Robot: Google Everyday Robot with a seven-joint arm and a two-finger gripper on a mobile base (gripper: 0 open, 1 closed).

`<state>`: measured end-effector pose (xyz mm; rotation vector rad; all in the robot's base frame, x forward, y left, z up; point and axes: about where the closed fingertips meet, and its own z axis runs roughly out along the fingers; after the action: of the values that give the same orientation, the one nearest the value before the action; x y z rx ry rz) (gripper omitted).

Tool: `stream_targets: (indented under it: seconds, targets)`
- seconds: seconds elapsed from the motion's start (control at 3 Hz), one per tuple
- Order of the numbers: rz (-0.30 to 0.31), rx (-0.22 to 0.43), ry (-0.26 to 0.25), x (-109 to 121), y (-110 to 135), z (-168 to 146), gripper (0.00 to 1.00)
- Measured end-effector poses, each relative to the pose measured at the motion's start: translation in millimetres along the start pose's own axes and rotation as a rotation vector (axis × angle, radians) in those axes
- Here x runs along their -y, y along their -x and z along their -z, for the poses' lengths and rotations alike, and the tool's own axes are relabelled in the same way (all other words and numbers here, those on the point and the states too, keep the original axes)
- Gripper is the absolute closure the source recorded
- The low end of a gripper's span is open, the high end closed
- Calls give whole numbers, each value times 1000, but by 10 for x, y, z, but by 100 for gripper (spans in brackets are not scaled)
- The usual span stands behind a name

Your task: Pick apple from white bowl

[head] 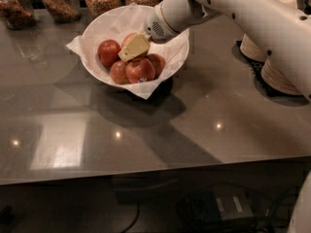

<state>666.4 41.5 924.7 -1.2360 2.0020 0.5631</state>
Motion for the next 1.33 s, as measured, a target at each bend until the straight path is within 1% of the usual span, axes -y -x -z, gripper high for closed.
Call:
stream_targets:
  seconds: [0.33,0.67,1.0,1.33]
  targets:
    - [1,-2,1,3,-6,-17,54]
    - [14,-6,9,-10,8,-41,76]
    - [52,-4,31,-58,113,5,99]
    - [118,-2,69,-150,305,155,100]
